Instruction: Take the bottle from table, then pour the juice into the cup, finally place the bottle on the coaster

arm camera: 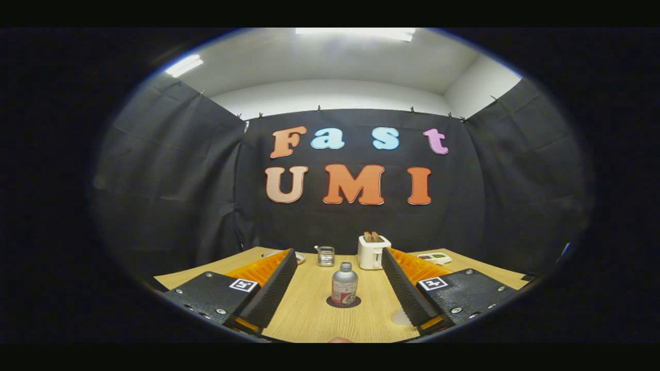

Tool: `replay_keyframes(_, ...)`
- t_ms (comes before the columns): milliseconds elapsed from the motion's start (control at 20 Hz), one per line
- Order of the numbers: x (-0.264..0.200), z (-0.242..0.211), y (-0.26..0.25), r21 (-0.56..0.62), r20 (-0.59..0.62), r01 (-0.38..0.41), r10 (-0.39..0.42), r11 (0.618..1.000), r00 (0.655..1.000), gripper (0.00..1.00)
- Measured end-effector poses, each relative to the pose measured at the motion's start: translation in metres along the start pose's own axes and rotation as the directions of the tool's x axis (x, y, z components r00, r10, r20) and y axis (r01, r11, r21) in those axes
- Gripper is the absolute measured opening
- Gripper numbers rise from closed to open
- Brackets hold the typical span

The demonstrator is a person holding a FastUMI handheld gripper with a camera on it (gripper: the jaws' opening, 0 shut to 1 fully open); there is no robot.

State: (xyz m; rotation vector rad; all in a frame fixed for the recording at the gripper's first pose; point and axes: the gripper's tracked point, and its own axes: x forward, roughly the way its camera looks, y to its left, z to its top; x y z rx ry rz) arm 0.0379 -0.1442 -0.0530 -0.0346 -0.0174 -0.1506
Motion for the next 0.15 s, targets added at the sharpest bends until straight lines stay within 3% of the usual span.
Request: replay_keyframes(150, -0.0055, 0.0002, 0.0045, 0.014, -0.004, 0.002, -0.002, 1.000, 1.000, 0.97)
